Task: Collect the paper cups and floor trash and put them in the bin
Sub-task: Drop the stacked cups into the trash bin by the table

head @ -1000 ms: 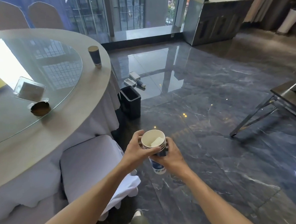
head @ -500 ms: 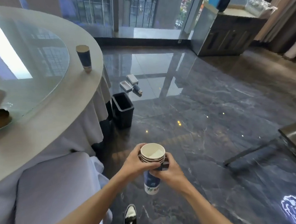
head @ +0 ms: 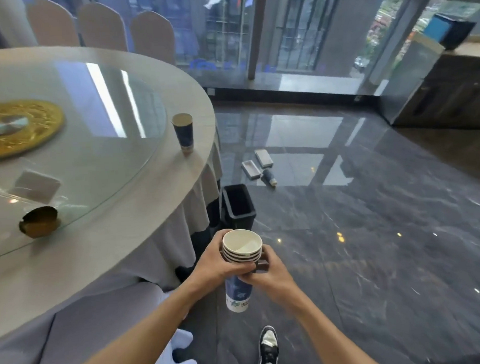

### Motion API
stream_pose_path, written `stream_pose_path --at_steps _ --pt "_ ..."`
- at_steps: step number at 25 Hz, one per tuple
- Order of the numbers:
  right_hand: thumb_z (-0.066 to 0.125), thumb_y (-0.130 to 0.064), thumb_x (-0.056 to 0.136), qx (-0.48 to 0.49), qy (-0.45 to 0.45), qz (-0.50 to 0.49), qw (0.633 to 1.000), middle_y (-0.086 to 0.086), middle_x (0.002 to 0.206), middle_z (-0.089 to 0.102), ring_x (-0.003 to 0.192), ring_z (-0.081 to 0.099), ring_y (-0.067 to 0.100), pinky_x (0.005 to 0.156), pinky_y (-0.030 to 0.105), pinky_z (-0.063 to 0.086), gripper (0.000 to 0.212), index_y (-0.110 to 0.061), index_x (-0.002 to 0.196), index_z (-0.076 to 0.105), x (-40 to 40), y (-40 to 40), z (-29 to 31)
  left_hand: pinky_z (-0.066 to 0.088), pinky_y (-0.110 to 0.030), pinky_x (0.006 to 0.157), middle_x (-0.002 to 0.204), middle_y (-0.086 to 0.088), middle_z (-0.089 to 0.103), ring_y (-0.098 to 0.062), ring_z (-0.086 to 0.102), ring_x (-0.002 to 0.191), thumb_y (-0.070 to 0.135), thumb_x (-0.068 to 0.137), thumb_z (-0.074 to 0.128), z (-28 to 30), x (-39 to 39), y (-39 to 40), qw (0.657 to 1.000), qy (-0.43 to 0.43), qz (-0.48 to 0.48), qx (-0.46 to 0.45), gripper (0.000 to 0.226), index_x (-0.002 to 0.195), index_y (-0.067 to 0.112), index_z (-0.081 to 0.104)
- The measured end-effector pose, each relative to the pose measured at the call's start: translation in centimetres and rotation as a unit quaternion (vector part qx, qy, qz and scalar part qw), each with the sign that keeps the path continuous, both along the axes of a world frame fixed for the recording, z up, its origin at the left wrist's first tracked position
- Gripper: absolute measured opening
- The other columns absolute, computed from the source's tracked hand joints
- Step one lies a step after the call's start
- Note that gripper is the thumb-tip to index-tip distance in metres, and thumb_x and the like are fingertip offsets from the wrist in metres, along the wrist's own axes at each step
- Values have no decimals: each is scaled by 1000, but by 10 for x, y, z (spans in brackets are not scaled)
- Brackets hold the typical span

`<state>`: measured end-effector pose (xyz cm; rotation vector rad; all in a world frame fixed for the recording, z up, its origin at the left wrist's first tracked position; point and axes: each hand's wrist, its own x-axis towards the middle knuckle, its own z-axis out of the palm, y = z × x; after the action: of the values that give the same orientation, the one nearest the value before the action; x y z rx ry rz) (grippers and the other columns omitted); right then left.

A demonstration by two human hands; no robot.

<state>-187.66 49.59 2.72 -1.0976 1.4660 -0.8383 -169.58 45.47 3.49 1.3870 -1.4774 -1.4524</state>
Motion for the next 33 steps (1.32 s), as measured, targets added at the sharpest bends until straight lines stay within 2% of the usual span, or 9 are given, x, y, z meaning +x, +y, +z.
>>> stream_pose_path --at_steps 4,8,13,15,18,20,23,28,33 --pt "90 -21 65 -27 8 102 994 1 115 75 103 75 15 84 31 62 69 -24 128 61 -4 -89 9 57 -32 100 117 9 75 -8 70 114 34 50 104 9 -3 -54 994 -21 106 -9 91 129 30 58" --pt "88 -5 78 -63 9 210 976 1 119 72 106 74 8 87 28 61 63 -22 131 58 -1 -171 31 55 -9 81 110 8 73 -1 69 102 17 58 103 29 -6 -104 976 -37 211 -28 79 124 25 58" --pt "90 -25 75 -73 60 318 943 -5 118 73 109 71 10 96 34 60 61 -31 128 60 23 -246 41 46 -2 67 102 18 65 0 64 93 20 63 100 32 9 -143 944 -58 324 -27 74 122 23 55" --pt "88 -27 78 -66 90 361 926 -3 122 71 111 69 12 98 39 59 62 -28 133 59 40 -283 40 46 -6 67 104 14 66 -9 64 96 27 62 101 28 27 -164 931 -62 360 -14 76 122 23 55" --pt "87 -32 81 -36 165 398 902 5 142 57 119 58 15 96 28 53 85 -18 153 43 64 -343 37 52 -24 79 118 0 68 -20 66 110 35 60 101 17 59 -197 913 -53 404 -2 85 130 18 55" --pt "88 -35 80 -6 201 377 904 10 150 49 127 52 20 101 30 48 97 -15 158 33 83 -385 32 56 -34 86 124 -3 68 -24 65 115 39 58 101 7 83 -230 908 -44 417 0 92 134 17 54" --pt "90 -31 79 -3 196 270 943 16 154 45 128 53 24 110 38 48 100 -10 157 30 109 -442 32 57 -38 89 122 0 69 -24 66 114 57 44 96 8 115 -289 904 -17 428 -8 105 133 19 54" --pt "90 -40 77 -57 231 161 958 13 165 32 152 32 29 122 42 31 114 -10 162 21 139 -521 23 55 -28 83 122 3 68 -21 65 114 34 61 100 8 149 -360 917 -1 400 1 88 133 18 53" --pt "93 -34 73 -36 229 161 959 10 165 26 152 30 30 124 44 29 125 -12 164 10 164 -568 -2 50 -18 77 122 2 68 -19 65 113 27 64 99 9 168 -394 915 -8 404 10 83 133 15 55"
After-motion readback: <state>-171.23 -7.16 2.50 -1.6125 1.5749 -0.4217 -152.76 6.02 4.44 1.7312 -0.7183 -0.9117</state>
